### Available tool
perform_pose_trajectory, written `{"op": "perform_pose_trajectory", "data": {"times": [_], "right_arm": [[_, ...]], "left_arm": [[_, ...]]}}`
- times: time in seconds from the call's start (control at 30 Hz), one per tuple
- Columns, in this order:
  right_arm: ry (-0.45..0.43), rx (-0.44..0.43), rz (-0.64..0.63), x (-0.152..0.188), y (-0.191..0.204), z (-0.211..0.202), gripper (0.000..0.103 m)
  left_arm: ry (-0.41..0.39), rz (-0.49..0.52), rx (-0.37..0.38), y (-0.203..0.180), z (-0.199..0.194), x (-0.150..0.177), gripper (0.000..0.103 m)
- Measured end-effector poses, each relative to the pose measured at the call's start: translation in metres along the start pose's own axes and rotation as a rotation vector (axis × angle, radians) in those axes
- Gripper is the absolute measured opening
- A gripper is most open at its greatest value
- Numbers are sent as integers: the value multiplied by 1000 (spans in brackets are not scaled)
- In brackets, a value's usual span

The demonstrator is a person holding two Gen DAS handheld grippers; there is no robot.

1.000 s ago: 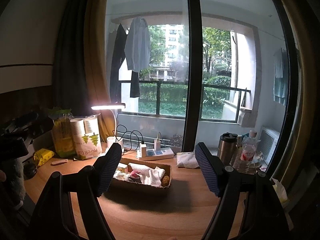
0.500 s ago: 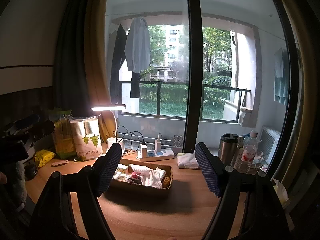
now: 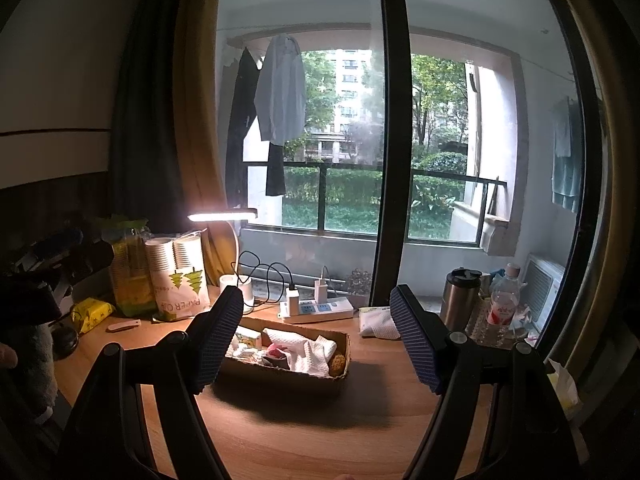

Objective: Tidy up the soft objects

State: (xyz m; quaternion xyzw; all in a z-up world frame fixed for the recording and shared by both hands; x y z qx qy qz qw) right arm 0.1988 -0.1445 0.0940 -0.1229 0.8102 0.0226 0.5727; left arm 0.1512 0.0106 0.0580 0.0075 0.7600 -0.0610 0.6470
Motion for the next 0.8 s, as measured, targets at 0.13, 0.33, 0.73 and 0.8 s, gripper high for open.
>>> {"op": "perform_pose_trajectory", "data": {"times": [0.13,0.33,0.73,0.8], "right_arm": [[1,0,-3,0,1,0,79],[2,0,-2,1,1,0,79],[10,-6,0,2,0,0,79],[18,-13,0,5,2,3,79]], "left_arm": [[-2,0,1,0,0,0,101],[0,2,6,-2,0,1,101],[6,8,27,-11,6,2,101],[17,7,42,-16,12,5,101]]}}
Point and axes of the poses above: each gripper's, at about its wrist camera, not at the fingertips, and z roughly the way its jaws point, y to its left, x to its underside, the point moved 10 cm from there along z, roughly the way its jaws point, and after that the axes turned 4 degrees about x, right-handed, at the moved point
